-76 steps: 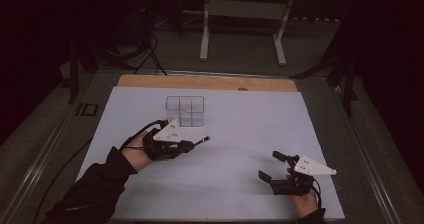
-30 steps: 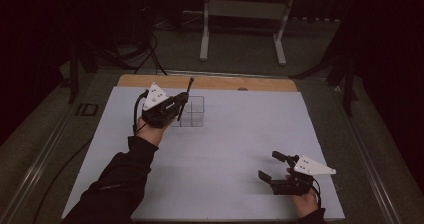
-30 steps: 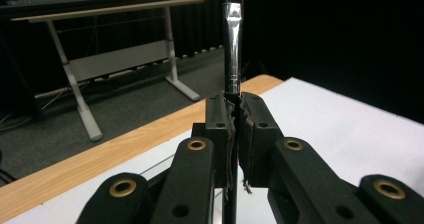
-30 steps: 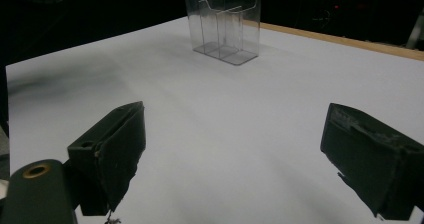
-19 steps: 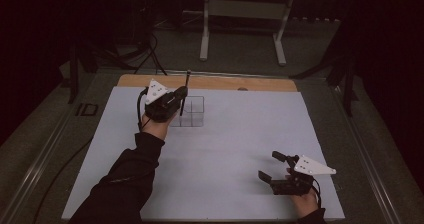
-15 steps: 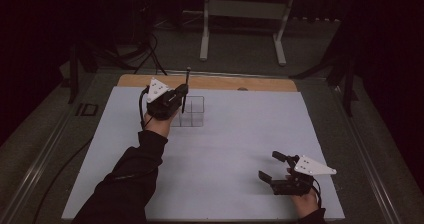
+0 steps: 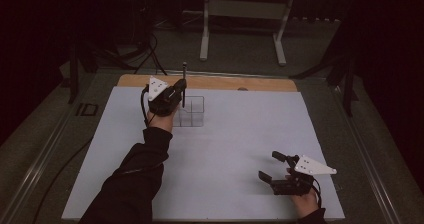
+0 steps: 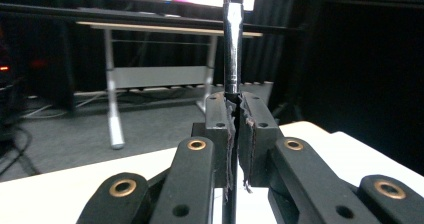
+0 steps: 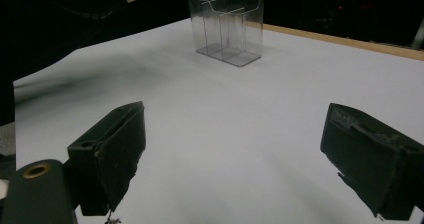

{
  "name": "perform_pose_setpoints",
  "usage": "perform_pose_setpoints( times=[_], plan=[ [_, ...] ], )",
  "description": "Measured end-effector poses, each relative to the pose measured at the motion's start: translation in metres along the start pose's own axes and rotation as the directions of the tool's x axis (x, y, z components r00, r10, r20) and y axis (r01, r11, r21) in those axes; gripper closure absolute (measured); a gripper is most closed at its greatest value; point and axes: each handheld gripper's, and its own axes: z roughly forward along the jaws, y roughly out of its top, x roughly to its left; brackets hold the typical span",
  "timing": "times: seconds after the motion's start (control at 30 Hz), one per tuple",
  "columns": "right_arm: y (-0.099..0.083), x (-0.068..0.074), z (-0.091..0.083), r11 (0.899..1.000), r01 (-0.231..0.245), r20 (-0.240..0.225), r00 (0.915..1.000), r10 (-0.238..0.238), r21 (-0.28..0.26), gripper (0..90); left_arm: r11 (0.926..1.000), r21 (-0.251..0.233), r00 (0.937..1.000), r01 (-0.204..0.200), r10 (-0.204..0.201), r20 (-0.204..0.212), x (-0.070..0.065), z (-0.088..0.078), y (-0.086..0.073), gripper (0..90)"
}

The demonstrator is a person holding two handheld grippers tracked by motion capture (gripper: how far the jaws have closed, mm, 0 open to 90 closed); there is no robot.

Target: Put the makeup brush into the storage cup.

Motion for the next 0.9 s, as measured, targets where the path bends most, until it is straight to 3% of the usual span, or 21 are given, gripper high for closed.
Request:
perform_pose_setpoints(
  times=[0.13,0.23,0.4,0.7,0.9],
  plan=[
    [0.000,0.000,0.000,1.000,0.004,-0.001,1.0000,-0.004,0.000,10.9,0.9988,-0.019,0.9984,0.046,-0.047,-0.033,0.006,0.004,-0.006,85.4],
    [0.000,0.000,-0.001,1.000,-0.001,0.000,1.0000,0.001,-0.003,10.9,0.9993,-0.026,0.9949,0.028,-0.031,-0.096,0.006,0.007,-0.011,85.3],
    [0.000,0.000,-0.001,1.000,0.000,-0.002,1.0000,0.000,-0.003,10.9,0.9994,-0.022,0.9939,0.027,-0.029,-0.106,0.004,0.012,-0.018,85.4],
    [0.000,0.000,-0.001,1.000,0.001,-0.004,1.0000,-0.001,-0.002,10.9,0.9982,0.059,0.9951,-0.011,0.016,-0.098,0.000,0.020,-0.029,85.4],
    [0.000,0.000,0.000,1.000,0.002,-0.004,1.0000,-0.002,0.001,10.9,0.9956,0.093,0.9940,0.009,0.001,-0.109,0.001,0.024,-0.036,85.3]
  ],
)
